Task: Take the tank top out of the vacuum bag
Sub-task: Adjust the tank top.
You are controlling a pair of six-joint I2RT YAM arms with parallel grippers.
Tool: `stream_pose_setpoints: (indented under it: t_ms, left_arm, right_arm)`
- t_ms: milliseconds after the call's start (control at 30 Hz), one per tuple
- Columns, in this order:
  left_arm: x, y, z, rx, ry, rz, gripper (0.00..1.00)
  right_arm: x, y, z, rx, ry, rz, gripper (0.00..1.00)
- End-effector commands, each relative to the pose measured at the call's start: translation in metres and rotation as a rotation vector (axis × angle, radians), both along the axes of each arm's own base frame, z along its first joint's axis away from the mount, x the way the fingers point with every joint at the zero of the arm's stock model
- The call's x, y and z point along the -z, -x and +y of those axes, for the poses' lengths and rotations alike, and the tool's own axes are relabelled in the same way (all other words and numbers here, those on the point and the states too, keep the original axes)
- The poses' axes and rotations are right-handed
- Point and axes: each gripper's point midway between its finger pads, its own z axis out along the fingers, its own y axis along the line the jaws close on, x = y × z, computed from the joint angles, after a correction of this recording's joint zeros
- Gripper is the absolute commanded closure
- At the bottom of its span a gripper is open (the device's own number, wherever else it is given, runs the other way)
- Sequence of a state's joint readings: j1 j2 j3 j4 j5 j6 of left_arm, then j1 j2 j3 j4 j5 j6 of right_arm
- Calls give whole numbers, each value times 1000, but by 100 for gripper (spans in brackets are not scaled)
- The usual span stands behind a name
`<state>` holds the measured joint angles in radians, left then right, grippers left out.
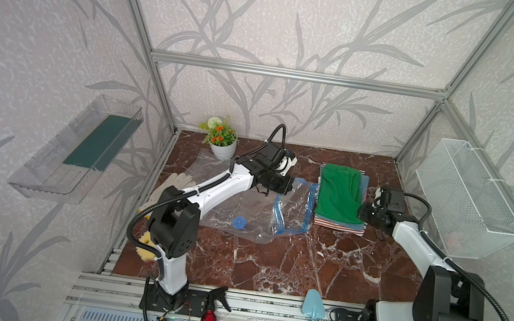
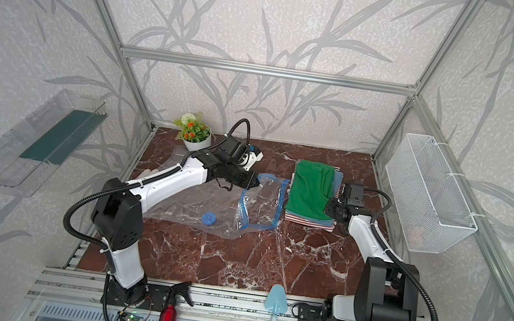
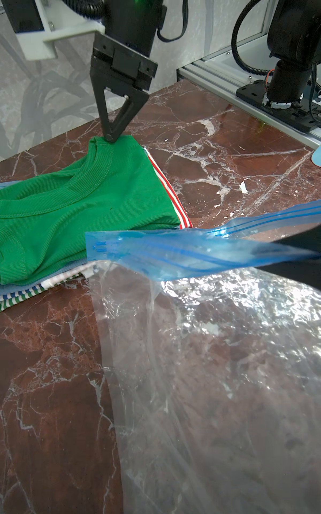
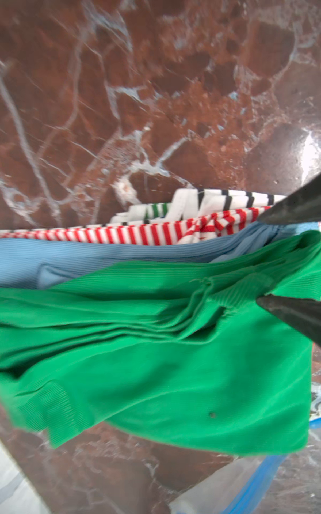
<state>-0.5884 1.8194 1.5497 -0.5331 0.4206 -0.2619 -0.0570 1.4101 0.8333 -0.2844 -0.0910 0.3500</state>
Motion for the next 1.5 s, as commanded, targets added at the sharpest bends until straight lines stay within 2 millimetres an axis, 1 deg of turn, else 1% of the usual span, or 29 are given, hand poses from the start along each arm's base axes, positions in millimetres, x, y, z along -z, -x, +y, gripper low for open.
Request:
stream_pose_setpoints:
  t_ms: [0,100,200,367,500,533,567,633,667,733,800,833,900,1000,1067,1100,1167,1233,1300,1367,1467]
  left_arm:
    - [-12,1,-3,20,0,-24,100]
    - [-13,1,-3,21,-2,-28,100]
    - [-12,1,-3,23,-2,-26,100]
    - [-11,1,-4,22,-2,-22,100]
    - [-10,2,-4,24,-3,-19,100]
    - [-11,2,-4,24,-3,-22,100]
    - [-11,1,-4,23,-4,-23,100]
    - [-12,1,-4,24,-6,-27,100]
    - [-12,2,-3,24,-8,-27,100]
    - [-11,1,-3,24,-10,-27,100]
    - [-9,1,-3,23,-11,-22,100]
    - [-9,1,-3,23,-12,-22,100]
    - [-8,1,-3,24,-13,-19,100]
    - [-7,0,-3,23,-15,-20,100]
    - [-7,1,-3,24,-16,-20,100]
    - [-7,1,-4,25,-16,-19,100]
    - [-7,1,-3,24,-17,-20,100]
    - [-8,1,-3,24,-17,-22,100]
    - [-8,1,-3,24,-16,-23,100]
    - [-7,0,-2,23,-21,-21,100]
    - [-6,0,-2,24,-23,-22,100]
  right_arm:
    - [10,-3,3,9,-71,12,68]
    - [24,1,-1,32,-145,75,99]
    - [33,11,-7,69,-157,99,100]
    - [49,40,-22,175,-132,168,100]
    - [66,50,-27,206,-133,235,100]
    - [70,50,-29,206,-132,252,96]
    - [72,52,-29,208,-141,262,90]
    - [66,50,-28,198,-146,242,77]
    - [61,50,-29,199,-140,226,71]
    - [46,49,-30,194,-128,184,62]
    - [29,47,-29,187,-127,138,60]
    - [18,43,-26,171,-144,102,60]
    - [-6,30,-12,116,-193,5,61]
    - [-35,5,15,19,-294,-116,61]
    - [-49,-16,37,-66,-410,-157,64]
    - [-51,-25,46,-94,-454,-160,64]
    - [-58,-50,63,-156,-557,-190,66]
    - [-56,-72,72,-169,-616,-207,68]
    - [-51,-91,73,-157,-634,-225,69]
    - [-34,-110,67,-120,-633,-227,69]
    - [-7,-126,55,-57,-645,-226,71]
